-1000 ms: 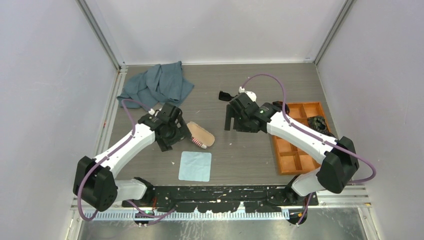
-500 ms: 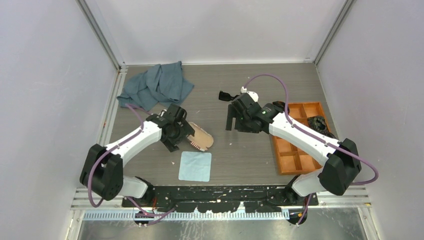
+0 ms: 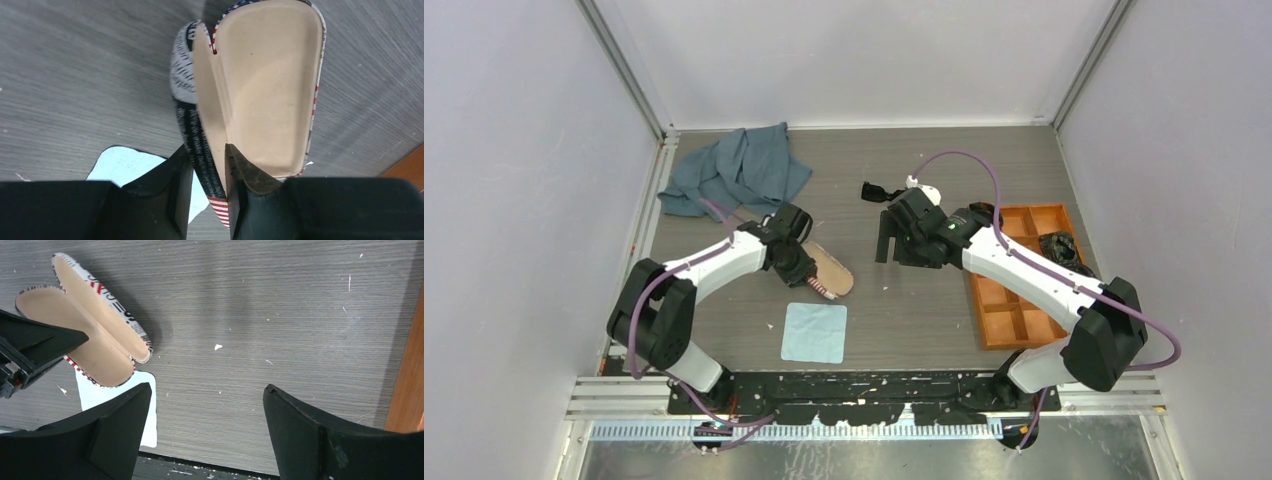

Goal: Organize the sunglasses
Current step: Adjust the sunglasses case at the center of the board.

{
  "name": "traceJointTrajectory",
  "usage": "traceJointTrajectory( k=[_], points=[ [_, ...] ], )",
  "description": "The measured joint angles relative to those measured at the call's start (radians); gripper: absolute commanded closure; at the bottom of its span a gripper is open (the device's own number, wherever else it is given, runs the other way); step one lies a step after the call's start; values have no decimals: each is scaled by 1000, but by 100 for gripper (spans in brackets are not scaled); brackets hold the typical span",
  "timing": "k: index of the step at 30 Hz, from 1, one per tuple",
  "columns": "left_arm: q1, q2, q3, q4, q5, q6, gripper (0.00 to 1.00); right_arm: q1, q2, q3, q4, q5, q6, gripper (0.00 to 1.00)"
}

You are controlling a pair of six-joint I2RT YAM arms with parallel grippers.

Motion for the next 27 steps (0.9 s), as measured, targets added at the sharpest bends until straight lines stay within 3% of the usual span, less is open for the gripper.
traceJointTrajectory(
  k=[3, 7, 17, 27],
  points=[
    [10, 21, 43, -12, 0, 45, 83, 0, 0, 0, 0, -3, 1, 12],
    [40, 39, 113, -43, 4, 138, 83, 0, 0, 0, 0, -6, 1, 12],
    [152, 206, 432, -213, 51, 630, 83, -74, 0, -6, 23, -31, -3, 12],
    [150, 348, 491, -315, -7, 933, 69, -144, -63, -106, 45, -69, -13, 12]
  ],
)
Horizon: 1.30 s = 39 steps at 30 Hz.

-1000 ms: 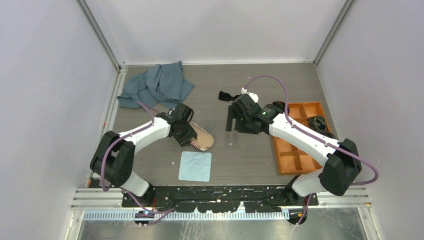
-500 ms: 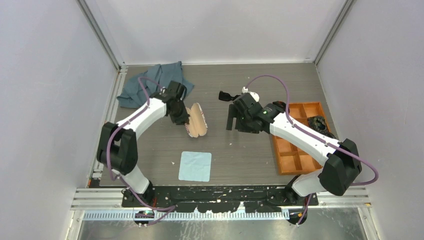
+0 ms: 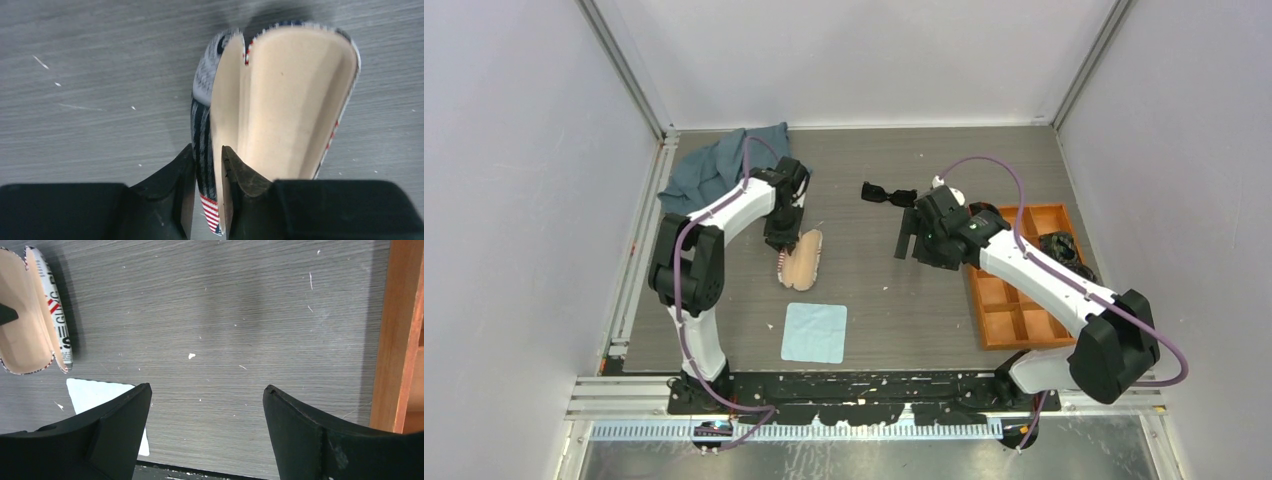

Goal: Organize the sunglasses
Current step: Adjust the sunglasses case at the center of the board, then adjust the glasses cleaning cloth at the center of the board.

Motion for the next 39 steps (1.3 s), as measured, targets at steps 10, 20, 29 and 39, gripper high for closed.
traceJointTrajectory(
  k=[10, 20, 29, 39],
  points=[
    [0, 32, 97, -26, -57, 65, 26, -2, -47, -58, 19, -42, -14, 15],
    [-13, -460, -70, -2, 0, -18, 28, 176, 6, -90, 98, -76, -35, 18],
    [-68, -871, -555, -44, 4, -339, 32, 427, 135, -95, 207, -23, 65, 19],
    [-173, -994, -714, -99, -26, -621, 33, 509, 217, -134, 297, 34, 175, 20]
  ],
)
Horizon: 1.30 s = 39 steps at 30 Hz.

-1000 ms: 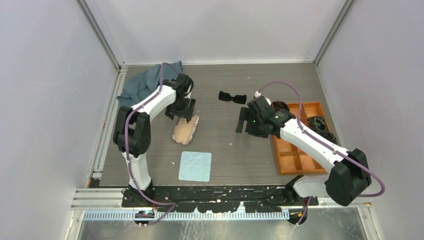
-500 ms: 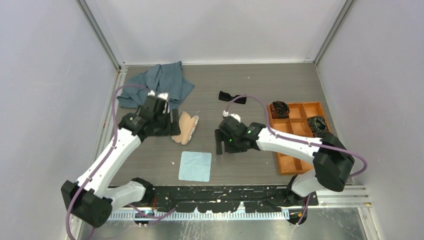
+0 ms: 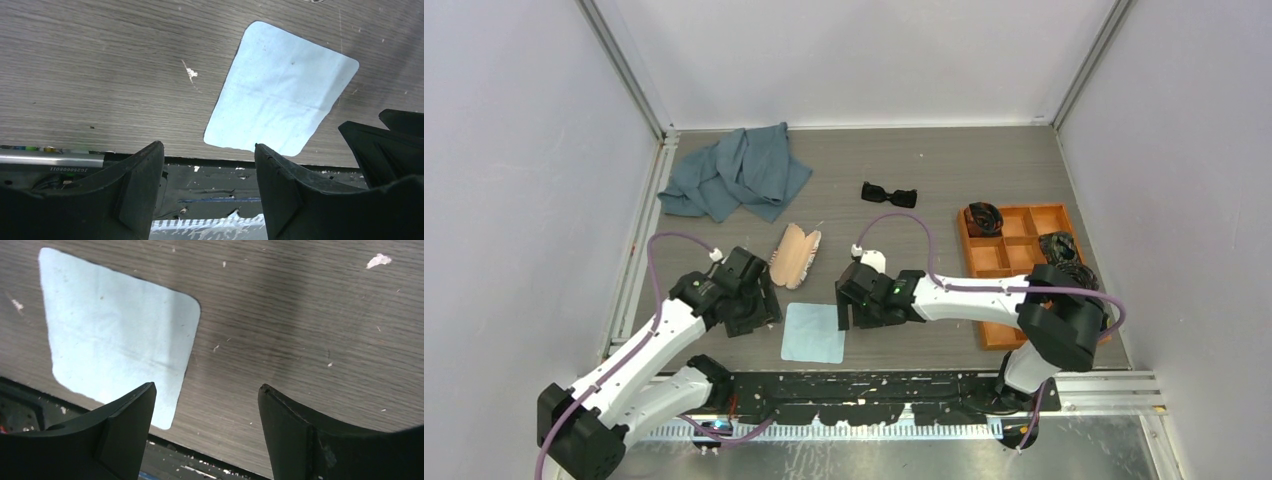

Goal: Organize the sunglasses
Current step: Adjust the glasses cleaning cloth at the center of the board.

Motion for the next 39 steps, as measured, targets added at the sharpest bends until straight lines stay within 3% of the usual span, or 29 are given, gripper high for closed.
traceJointTrajectory(
  k=[10, 22, 28, 39],
  points=[
    [-29, 62, -55, 20, -3, -50, 33, 34, 27, 2, 5, 45, 58, 20],
    [-176, 109, -95, 53, -32, -169, 34, 51, 27, 1, 0, 74, 76, 21],
    [-182, 87, -93, 49, -72, -172, 34, 51, 25, -10, 5, 97, 81, 32],
    [-182, 28, -116, 30, -75, -196, 41, 51, -8, -64, 62, 95, 101, 40]
  ],
)
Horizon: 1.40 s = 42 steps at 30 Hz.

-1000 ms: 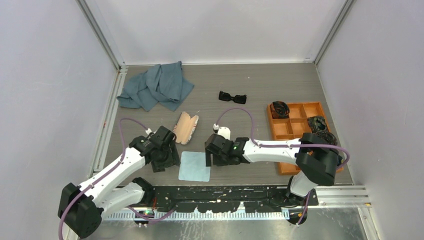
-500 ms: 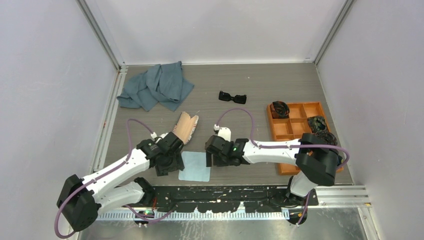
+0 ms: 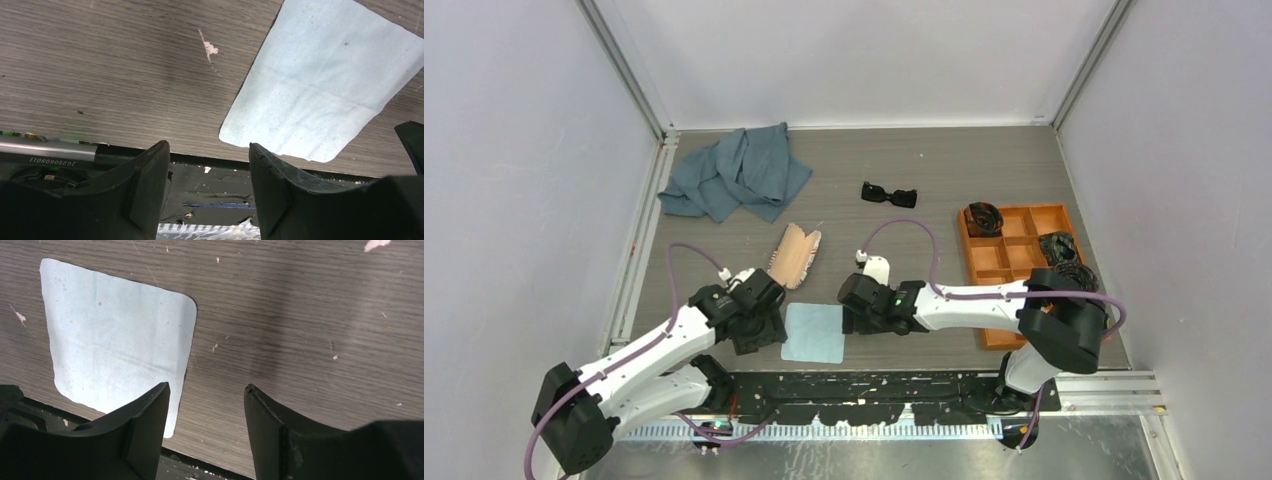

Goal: Organize the sunglasses
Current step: Adjust the glasses cleaning cloth at the center of the board.

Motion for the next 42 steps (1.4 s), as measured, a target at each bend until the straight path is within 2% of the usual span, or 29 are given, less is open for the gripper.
traceJointTrajectory(
  k=[5, 10, 19, 30, 31, 33, 34, 42],
  points=[
    [0, 2, -41, 28, 20, -8, 44, 0, 44, 22, 18, -5, -3, 46],
    [-3, 32, -98, 76, 67, -27, 47, 0, 61, 25, 26, -30, 4, 47],
    [-5, 36, -136, 171, 111, -84, 68, 0, 73, 37, 21, -36, 8, 46],
    [-12, 39, -150, 220, 126, -142, 76, 0, 68, 37, 5, -24, 23, 46],
    [-13, 40, -150, 221, 126, -144, 81, 0, 66, 37, 4, -24, 23, 46],
    [-13, 45, -150, 225, 126, -151, 98, 0, 61, 37, -3, -26, 23, 46],
    [-13, 48, -150, 228, 127, -154, 99, 0, 56, 37, -9, -30, 23, 46],
    [-15, 48, -154, 238, 124, -156, 99, 1, 24, 34, -23, -81, 82, 46]
  ],
)
